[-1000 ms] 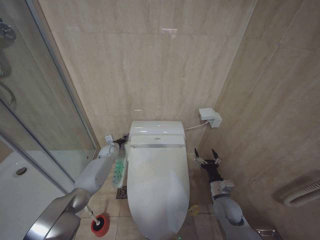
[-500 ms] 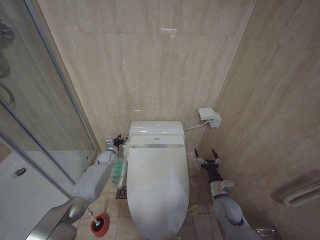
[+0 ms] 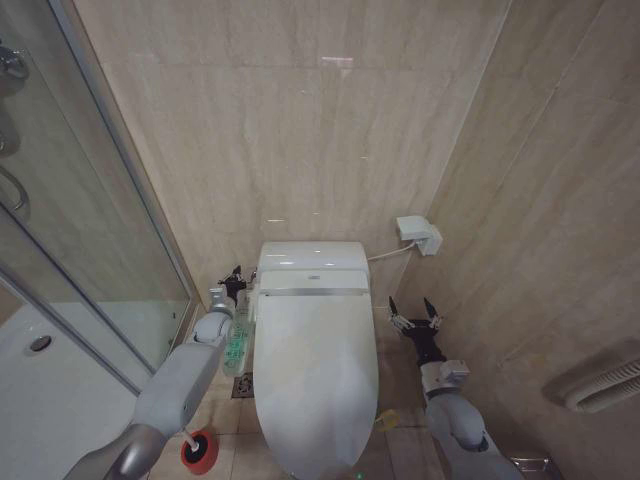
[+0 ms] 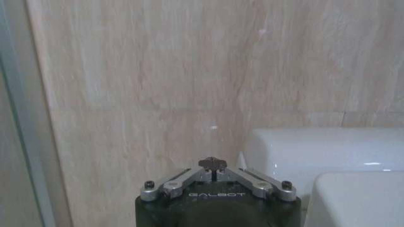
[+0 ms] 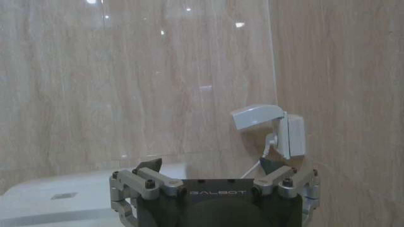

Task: Open the toilet lid, clean the toilet bowl with a toilet brush, close the toilet lid, and flush.

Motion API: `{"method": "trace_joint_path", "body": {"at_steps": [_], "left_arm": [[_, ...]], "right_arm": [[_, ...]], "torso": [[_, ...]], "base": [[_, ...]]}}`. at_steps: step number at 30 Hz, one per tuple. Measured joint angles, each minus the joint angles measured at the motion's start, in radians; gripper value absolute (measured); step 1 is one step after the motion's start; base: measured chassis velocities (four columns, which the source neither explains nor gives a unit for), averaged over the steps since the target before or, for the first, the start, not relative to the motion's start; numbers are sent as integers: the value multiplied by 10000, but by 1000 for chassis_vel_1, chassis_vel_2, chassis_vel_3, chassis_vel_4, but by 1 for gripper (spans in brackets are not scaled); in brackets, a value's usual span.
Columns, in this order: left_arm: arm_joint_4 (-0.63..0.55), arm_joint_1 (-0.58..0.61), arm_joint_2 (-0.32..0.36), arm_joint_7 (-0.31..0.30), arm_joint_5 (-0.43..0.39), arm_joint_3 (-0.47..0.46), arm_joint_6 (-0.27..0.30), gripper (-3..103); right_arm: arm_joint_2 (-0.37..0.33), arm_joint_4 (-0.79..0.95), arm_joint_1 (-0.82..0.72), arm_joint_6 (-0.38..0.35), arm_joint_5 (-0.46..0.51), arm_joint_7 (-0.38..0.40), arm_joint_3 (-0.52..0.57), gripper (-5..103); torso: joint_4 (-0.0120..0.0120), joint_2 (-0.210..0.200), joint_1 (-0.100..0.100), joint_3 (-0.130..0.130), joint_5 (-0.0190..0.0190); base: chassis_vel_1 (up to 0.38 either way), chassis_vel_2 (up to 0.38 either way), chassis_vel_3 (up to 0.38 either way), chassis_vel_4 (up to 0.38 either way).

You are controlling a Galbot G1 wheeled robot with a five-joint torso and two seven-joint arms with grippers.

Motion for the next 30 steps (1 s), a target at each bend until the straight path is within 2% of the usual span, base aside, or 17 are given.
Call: {"method": "trace_joint_path", "body": {"at_steps": [9,16,17,23,25,30], "left_arm": [[-1525,1174,737,-104,512,-461,-299,0],[-2820,2304,1556,214,771,-823,-1035,0],[-3330,2710,1701,212,871,-1059,-1147,0],[-4592,3584,1873,-180,860,-1615,-1003,0],[-5292,4129,1813,-522,699,-2022,-665,0],[-5700,4572,1664,-710,676,-2334,-505,0]], "right_arm": [[0,-1,0,0,0,-5,0,100],[0,-1,0,0,0,-2,0,100],[0,0,0,0,0,0,0,100],[0,0,0,0,0,0,0,100],[0,0,0,0,0,-2,0,100],[0,-1,0,0,0,-2,0,100]], "torso": [[0,0,0,0,-2],[1,0,0,1,-2],[0,0,0,1,-4],[0,0,-1,0,-1],[1,0,-1,0,0],[0,0,-1,0,-1]], "base": [[0,0,0,0],[0,0,0,0],[0,0,0,0],[0,0,0,0],[0,0,0,0],[0,0,0,0]]}}
